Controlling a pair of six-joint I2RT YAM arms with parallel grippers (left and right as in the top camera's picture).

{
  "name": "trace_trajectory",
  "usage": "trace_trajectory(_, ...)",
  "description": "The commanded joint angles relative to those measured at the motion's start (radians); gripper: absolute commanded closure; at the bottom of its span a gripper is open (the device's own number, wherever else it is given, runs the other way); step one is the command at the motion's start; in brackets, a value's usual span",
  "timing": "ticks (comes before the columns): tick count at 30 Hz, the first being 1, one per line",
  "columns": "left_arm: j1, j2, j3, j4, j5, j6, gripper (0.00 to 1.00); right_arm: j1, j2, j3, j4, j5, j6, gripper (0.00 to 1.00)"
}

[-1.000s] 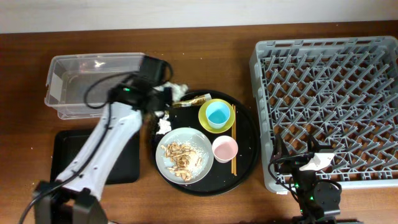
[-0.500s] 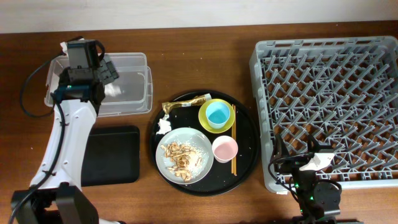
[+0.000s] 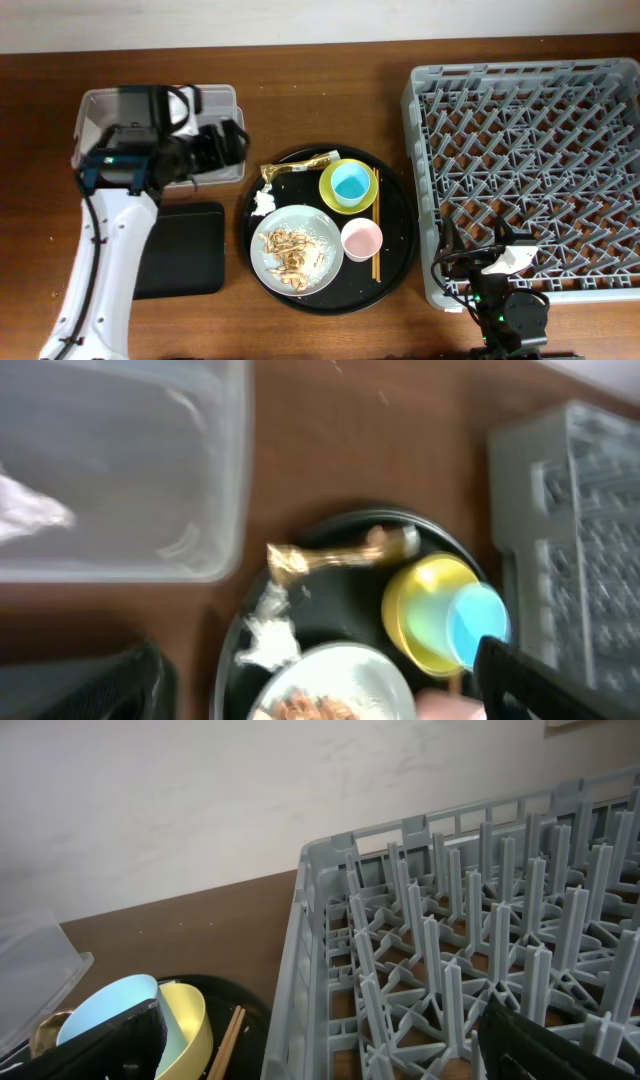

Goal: Sort waste into correct bins and load items into the dishwasher rack
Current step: 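Reach the left gripper back to the remaining tissue on the tray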

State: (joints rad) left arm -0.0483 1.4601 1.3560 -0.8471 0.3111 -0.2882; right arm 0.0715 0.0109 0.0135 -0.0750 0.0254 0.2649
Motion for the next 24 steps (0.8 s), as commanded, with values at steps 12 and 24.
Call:
trace_trajectory(12,-0.368,-0.007,0.002,-0.200,-0.101,-0.094,0.01,-0.006,-0.007,-0.008,-0.004,0.009,0.001,0.02)
trace_trajectory(24,-0.495,-0.006,0.000,-0.208,-0.127,-0.093,0.06,-0.006,-0.007,-0.008,-0.004,0.009,0.001,0.02)
